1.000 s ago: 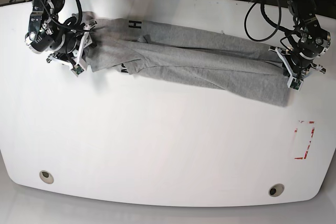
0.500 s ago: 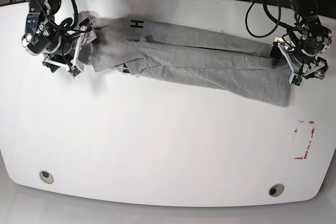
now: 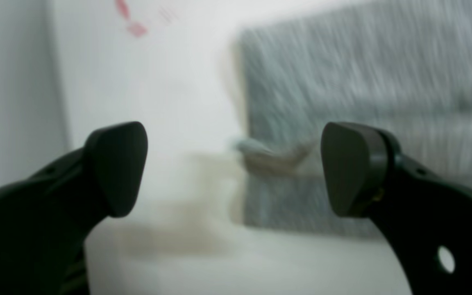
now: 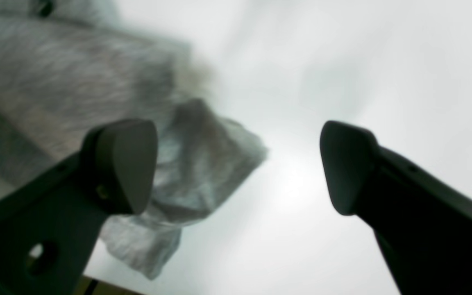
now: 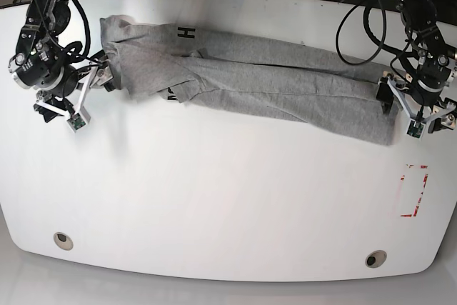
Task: Layout the t-shirt on the table in an organized manner, then fold the t-shirt properly
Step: 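Lift the held edge and fold it over the shirt toward the collar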
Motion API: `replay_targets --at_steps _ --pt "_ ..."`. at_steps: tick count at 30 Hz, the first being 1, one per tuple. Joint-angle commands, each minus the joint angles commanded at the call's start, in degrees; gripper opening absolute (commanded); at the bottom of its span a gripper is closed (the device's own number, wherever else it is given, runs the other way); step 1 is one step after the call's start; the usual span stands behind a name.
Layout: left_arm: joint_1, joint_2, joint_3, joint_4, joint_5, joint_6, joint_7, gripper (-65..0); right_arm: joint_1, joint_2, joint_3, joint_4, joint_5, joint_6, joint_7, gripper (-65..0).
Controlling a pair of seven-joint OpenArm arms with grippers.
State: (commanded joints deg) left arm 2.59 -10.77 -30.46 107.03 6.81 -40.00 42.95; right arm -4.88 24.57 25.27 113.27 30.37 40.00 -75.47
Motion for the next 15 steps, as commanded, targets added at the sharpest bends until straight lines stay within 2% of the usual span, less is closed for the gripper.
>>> replay_targets --at_steps 6,10,15 --pt "-3.1 0.4 0.1 0.5 0.0 0.0 0.0 0.0 0.1 -3.5 3.5 -0.2 5.5 0.00 0.1 -4.9" --pt "-3.8 2.8 0.3 0.5 0.3 0.0 0.0 0.0 -0.6 -7.3 3.9 -0.3 8.7 0.00 0.1 -5.7" --pt "-3.8 4.5 1.0 0.3 0.3 0.0 0.0 0.0 -3.1 -11.5 3.7 -0.4 9.3 0.00 0.1 -12.6"
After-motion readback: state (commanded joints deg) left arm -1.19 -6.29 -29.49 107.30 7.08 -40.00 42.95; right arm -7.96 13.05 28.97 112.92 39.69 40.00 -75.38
